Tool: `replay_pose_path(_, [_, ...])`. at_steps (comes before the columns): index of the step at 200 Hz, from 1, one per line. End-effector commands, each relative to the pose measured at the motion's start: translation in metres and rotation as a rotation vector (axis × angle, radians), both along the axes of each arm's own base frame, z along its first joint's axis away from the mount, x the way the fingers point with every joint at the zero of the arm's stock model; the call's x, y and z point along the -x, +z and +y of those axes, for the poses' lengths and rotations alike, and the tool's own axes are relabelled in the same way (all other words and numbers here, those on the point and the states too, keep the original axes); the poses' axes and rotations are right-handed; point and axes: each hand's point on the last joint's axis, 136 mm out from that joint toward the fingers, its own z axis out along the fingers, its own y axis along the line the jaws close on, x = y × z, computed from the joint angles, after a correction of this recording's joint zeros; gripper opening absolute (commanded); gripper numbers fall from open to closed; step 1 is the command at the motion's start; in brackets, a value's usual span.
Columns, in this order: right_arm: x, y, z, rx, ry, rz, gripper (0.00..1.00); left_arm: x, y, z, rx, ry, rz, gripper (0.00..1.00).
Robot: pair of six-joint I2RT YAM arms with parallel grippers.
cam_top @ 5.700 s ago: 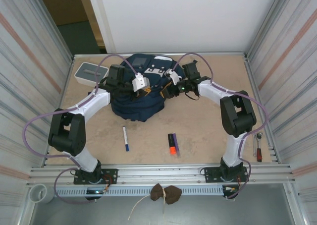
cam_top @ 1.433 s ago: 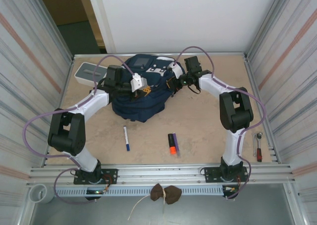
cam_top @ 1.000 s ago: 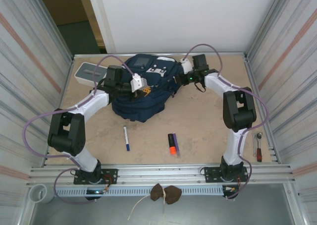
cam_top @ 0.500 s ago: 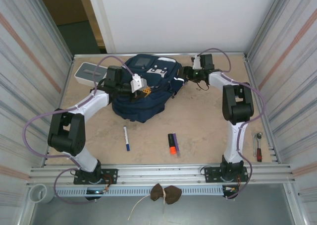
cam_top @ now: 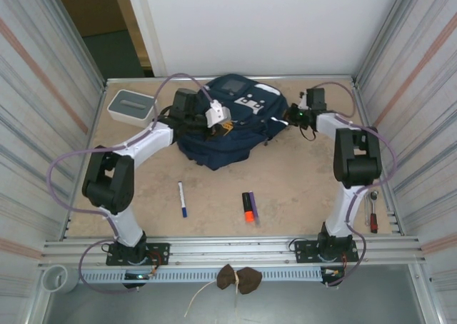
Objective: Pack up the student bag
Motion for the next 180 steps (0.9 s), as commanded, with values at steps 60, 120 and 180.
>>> replay_pose_path(60, [0.13,0.001,0.052,0.125,0.046,-0.058,0.25,-0.036,0.019,0.107,0.037,0.807,0.078,0.6])
replay_pose_path(120, [0.129,0.076,0.096,0.202,0.24,-0.3,0.52,0.01,0.011,0.094,0.121,1.014,0.185,0.8])
replay_pose_path(180, [0.076,0.054,0.132,0.167,0.297,-0.293,0.56,-0.03,-0.023,0.052,-0.113,1.029,0.076,0.96])
